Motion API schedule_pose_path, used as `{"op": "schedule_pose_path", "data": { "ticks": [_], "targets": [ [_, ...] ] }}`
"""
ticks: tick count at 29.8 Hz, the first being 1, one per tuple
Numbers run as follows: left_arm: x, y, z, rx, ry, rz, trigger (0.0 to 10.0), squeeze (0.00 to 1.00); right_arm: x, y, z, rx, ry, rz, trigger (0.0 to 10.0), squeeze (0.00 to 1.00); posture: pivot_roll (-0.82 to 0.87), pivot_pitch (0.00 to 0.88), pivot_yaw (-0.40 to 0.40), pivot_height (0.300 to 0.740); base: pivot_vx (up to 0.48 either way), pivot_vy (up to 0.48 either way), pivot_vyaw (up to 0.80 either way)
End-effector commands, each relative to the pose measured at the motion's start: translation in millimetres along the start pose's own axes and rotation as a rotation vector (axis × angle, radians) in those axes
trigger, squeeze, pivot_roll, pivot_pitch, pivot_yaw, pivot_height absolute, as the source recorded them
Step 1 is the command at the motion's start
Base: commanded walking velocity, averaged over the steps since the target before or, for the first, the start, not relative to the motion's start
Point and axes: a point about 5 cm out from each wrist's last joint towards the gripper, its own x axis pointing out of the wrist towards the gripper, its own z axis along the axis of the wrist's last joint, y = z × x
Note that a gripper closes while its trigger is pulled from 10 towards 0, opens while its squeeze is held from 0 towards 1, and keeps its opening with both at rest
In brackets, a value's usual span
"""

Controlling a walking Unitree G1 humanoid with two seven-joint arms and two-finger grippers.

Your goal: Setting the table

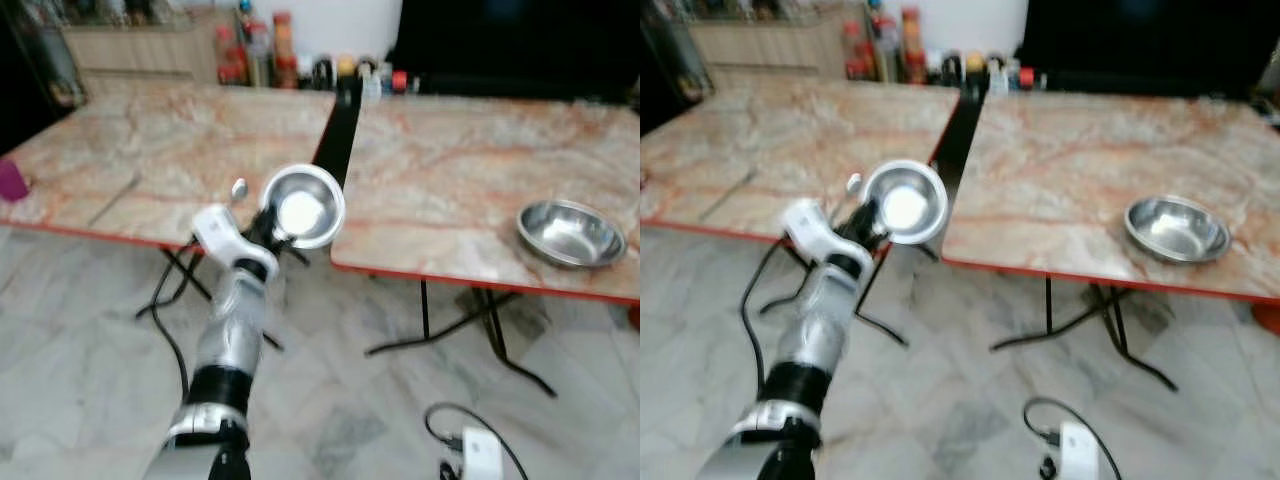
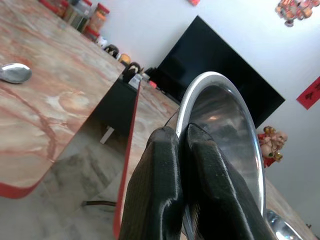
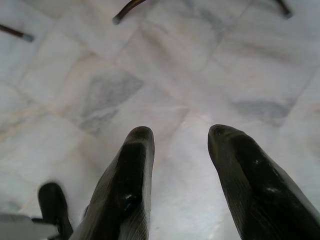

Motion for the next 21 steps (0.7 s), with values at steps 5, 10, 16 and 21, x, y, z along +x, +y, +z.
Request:
{"op": "schedule_pose_path", "data": {
  "ticks": [5,10,16,21],
  "targets": [
    [-1.7,-2.3,7.3,0.08,-0.017,-0.038,10.0,0.0,1.1,10.7,3.8,0.003,-0.011,0.026,10.0,0.0,0.03,0.0,-0.034,0.736,0.0,-0.054,0.0],
    [-4.0,-2.1,9.6,0.056,-0.031,-0.042,10.0,0.0,1.1,11.0,3.5,0.002,-0.009,0.028,10.0,0.0,0.04,0.0,-0.035,0.736,0.0,0.0,0.0],
    [-4.2,-2.7,10.8,0.066,-0.037,-0.053,10.0,0.0,1.1,12.0,3.5,0.002,-0.01,0.03,10.0,0.0,0.04,0.0,-0.035,0.736,0.047,0.0,0.0],
    [-3.2,-4.3,11.3,0.067,-0.037,-0.059,10.0,0.0,1.4,12.1,4.6,0.014,-0.012,0.028,10.0,0.0,0.04,0.0,-0.035,0.736,0.319,0.0,0.0]
  ]
}}
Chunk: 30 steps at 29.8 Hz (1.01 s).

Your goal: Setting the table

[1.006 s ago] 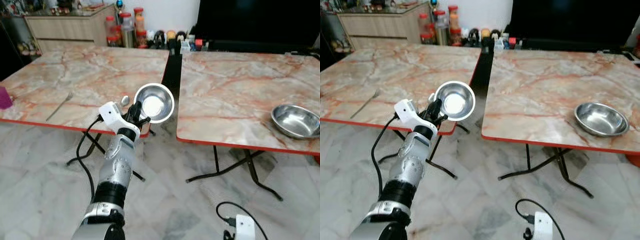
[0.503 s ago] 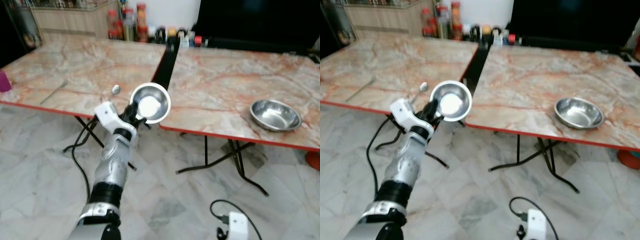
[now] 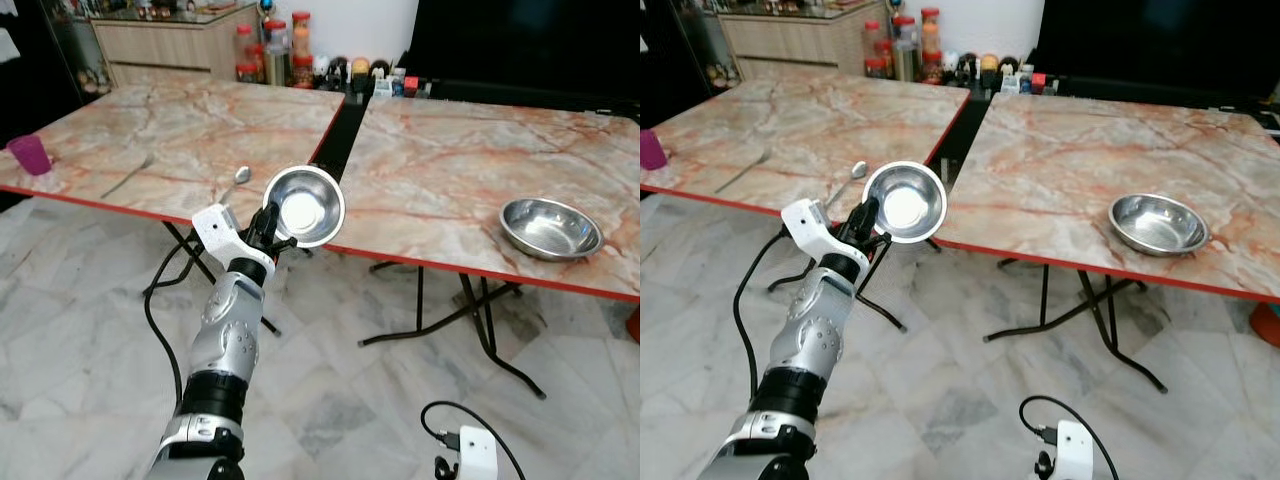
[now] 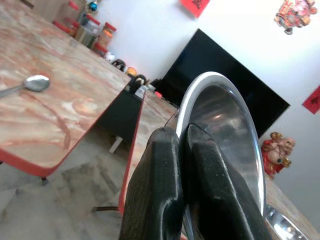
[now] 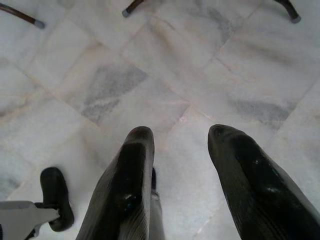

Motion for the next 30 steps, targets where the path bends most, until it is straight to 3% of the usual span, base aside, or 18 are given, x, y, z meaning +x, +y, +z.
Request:
{"op": "schedule_pose_path", "data": {
  "ticks": [1,6,30],
  "targets": [
    [3.8,-7.9,6.6,0.007,-0.023,-0.036,10.0,0.0,0.8,-0.4,3.2,0.009,-0.005,-0.002,10.0,0.0,0.04,0.0,-0.035,0.736,0.33,0.0,0.0],
    [4.4,-8.5,7.0,0.008,-0.023,-0.04,10.0,0.0,1.0,-0.2,4.2,0.012,-0.007,-0.002,10.0,0.0,0.04,0.0,-0.034,0.736,0.328,0.0,-0.73],
    [4.9,-10.2,6.0,0.007,-0.015,-0.05,10.0,0.0,0.5,-0.2,2.4,0.004,-0.007,-0.008,10.0,0.0,0.03,0.0,-0.029,0.736,0.327,0.0,0.0]
  ]
}}
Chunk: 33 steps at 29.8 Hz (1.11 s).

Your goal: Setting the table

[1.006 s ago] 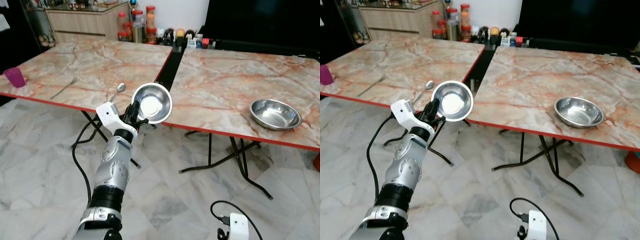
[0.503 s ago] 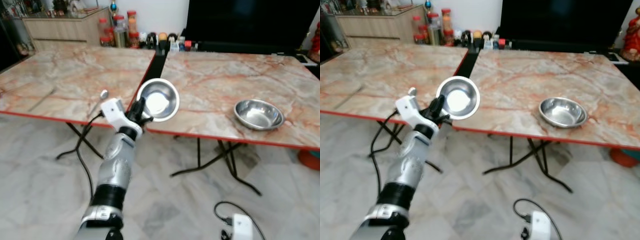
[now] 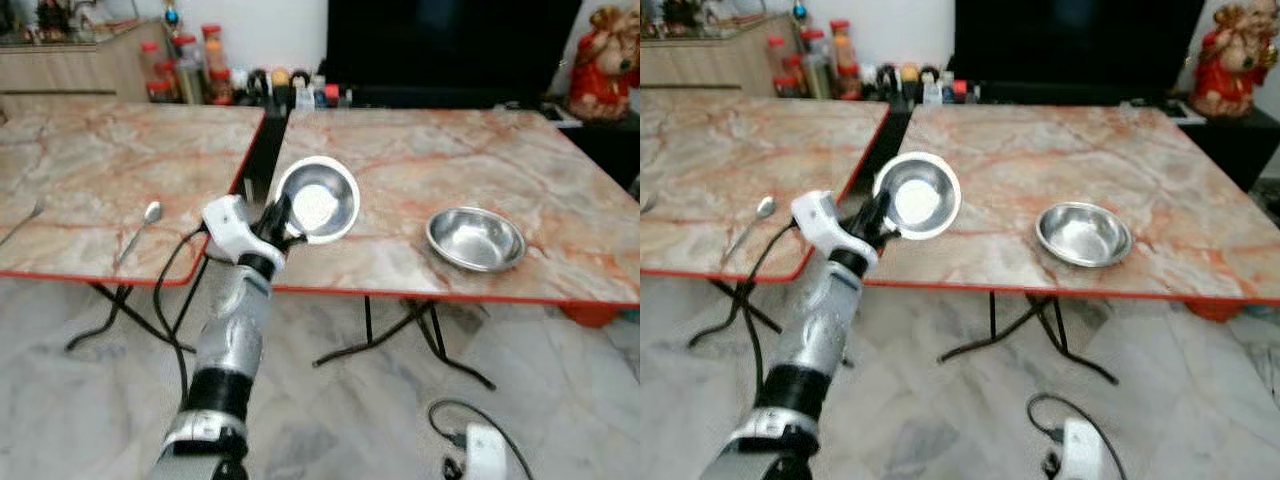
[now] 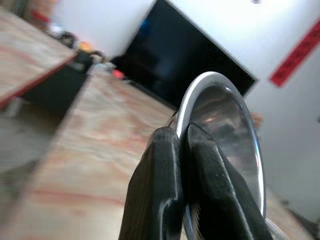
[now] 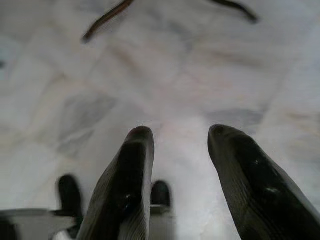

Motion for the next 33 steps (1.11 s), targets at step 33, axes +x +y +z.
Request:
{"op": "schedule_pose_path", "data": {
  "ticks": [33],
  "targets": [
    [5.2,-11.1,-6.2,0.002,0.02,0.002,10.0,0.0,-0.5,-10.1,0.4,-0.007,0.0,-0.017,10.0,0.0,0.03,0.0,-0.033,0.736,0.288,0.0,0.0]
  ]
}}
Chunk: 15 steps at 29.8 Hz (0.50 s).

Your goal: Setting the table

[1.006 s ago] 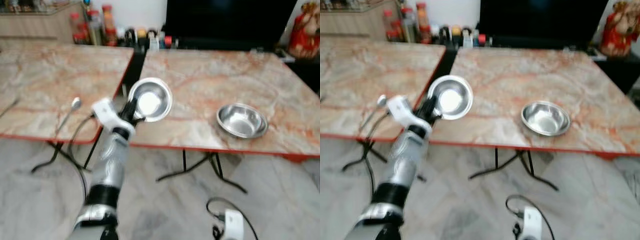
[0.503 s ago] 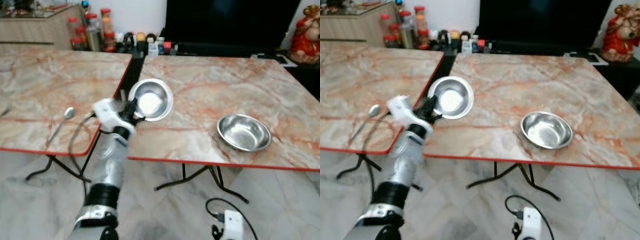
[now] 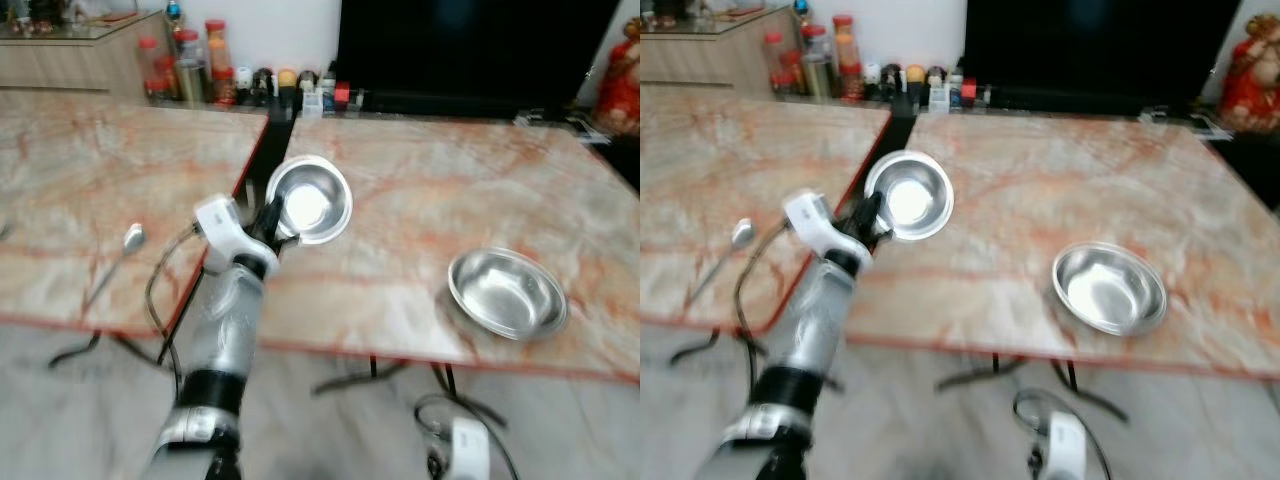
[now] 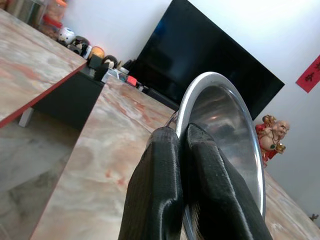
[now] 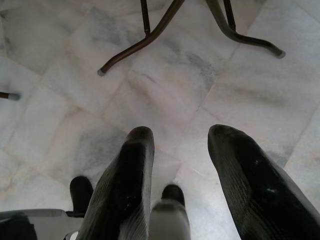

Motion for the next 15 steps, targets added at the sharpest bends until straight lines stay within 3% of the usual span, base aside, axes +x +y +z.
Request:
{"op": "schedule_pose_path", "data": {
  "ticks": [1,9,15],
  "targets": [
    [3.5,-12.8,-6.2,-0.009,0.017,-0.025,10.0,0.0,-1.0,-10.6,-1.8,-0.001,0.007,-0.027,10.0,0.0,0.03,0.0,-0.033,0.736,0.0,0.0,0.0],
    [3.4,-13.0,-5.6,0.004,0.021,-0.04,10.0,0.0,-0.9,-9.9,-1.2,-0.003,0.004,-0.025,10.0,0.0,0.03,0.0,-0.033,0.736,0.0,0.0,0.0],
    [3.6,-13.2,-5.6,0.012,0.02,-0.038,10.0,0.0,-0.8,-9.5,-0.9,-0.003,0.004,-0.022,10.0,0.0,0.03,0.0,-0.032,0.736,0.0,-0.301,0.0]
  ]
}}
